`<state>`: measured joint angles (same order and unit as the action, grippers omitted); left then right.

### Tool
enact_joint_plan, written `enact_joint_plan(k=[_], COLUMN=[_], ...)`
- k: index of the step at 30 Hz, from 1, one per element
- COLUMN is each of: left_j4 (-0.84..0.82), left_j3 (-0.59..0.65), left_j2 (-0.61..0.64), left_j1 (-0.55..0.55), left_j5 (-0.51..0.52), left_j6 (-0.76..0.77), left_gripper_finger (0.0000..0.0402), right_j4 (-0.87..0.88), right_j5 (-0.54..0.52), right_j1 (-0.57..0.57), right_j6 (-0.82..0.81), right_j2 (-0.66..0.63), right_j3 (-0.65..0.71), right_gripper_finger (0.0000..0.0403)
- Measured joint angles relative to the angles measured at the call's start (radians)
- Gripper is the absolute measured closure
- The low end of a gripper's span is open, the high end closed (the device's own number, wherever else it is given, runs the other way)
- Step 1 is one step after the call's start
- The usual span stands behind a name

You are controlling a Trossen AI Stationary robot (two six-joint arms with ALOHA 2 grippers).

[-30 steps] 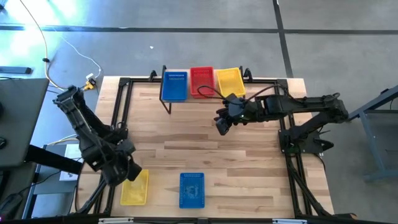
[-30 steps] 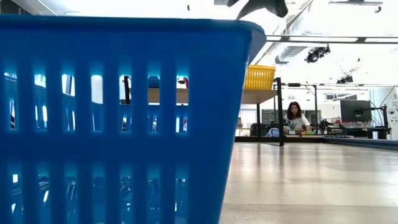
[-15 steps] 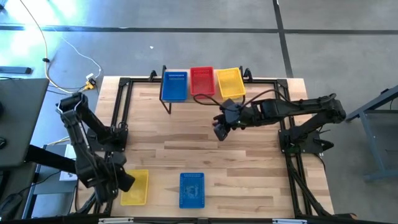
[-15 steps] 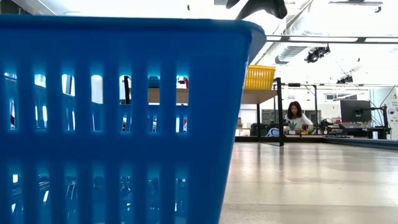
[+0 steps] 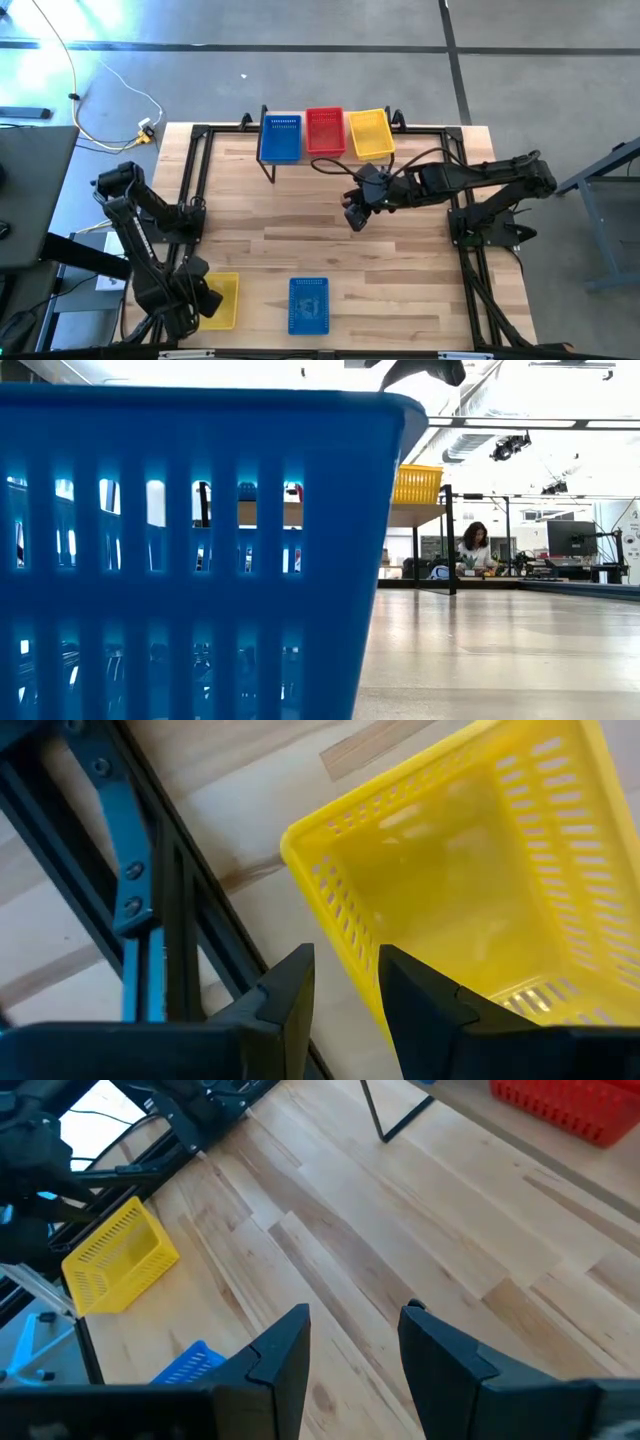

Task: Stack baskets on shelf by color
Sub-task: Stack the yellow basket on top of the yellow basket on the shelf

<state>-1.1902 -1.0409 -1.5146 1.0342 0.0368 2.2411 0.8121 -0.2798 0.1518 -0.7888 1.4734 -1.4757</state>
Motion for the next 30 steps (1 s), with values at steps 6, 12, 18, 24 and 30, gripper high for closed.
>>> enact_joint_plan(k=[6, 12, 18, 24, 30], left_j4=[0.017, 0.012, 0.058, 0.076, 0.075], left_j3=[0.000, 0.000, 0.000, 0.000, 0.000], left_j2=[-0.048, -0.094, -0.144, -0.175, -0.176], left_j1=[-0.007, -0.007, -0.007, -0.011, -0.026], left_j5=[-0.007, -0.073, -0.077, -0.087, -0.068], left_j6=[0.000, 0.005, 0.008, 0.001, -0.015], left_gripper_finger=[0.0298, 0.0298, 0.0298, 0.0300, 0.0347], right_j4=[0.000, 0.000, 0.000, 0.000, 0.000], right_j5=[0.000, 0.000, 0.000, 0.000, 0.000], right_j1=[0.006, 0.006, 0.006, 0.006, 0.006], right_j6=[-0.018, -0.019, -0.018, -0.018, -0.018], right_j2=[0.000, 0.000, 0.000, 0.000, 0.000], right_j3=[0.000, 0.000, 0.000, 0.000, 0.000], right_gripper_finger=[0.0263, 0.0263, 0.0263, 0.0263, 0.0263])
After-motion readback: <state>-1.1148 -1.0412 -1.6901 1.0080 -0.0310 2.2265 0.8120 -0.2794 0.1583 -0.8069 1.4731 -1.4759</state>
